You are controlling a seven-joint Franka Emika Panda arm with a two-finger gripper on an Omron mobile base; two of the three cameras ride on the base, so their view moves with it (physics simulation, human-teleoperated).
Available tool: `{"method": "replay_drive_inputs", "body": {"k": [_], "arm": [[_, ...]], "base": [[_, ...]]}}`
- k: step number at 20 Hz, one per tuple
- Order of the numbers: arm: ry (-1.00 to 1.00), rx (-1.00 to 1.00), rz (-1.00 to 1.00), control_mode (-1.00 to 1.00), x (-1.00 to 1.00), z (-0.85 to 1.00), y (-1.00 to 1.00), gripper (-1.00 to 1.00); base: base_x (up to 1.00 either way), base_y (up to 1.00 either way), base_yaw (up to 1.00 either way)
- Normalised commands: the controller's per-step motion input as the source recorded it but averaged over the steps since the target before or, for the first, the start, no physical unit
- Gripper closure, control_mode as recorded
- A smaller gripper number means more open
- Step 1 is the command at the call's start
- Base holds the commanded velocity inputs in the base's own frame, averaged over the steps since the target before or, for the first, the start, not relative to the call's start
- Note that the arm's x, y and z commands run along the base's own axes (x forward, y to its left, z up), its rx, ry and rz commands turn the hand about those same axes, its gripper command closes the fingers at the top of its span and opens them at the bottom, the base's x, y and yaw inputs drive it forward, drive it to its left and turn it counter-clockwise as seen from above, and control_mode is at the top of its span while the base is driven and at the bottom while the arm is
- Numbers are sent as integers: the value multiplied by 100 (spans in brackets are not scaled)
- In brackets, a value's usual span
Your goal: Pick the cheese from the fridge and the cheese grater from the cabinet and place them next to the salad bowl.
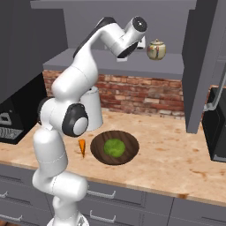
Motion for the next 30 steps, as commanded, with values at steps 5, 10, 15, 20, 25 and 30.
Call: {"method": "replay_drive_inputs", "body": {"k": [5, 10, 15, 20, 25, 30], "arm": [[-3, 1, -3, -100, 14, -1, 2, 100], [-1, 0, -3, -100, 10, 0, 0, 100], [-7, 0, -2, -100, -20, 0, -14, 100], [-18, 2, -2, -100, -72, 0, -31, 100], [-20, 2, -4, -100, -78, 4, -30, 100], [-6, 0, 0, -100, -68, 20, -29, 100]], "base": [[0, 0, 0], [0, 0, 0], [0, 0, 0], [0, 0, 0], [0, 0, 0], [0, 0, 0]]}}
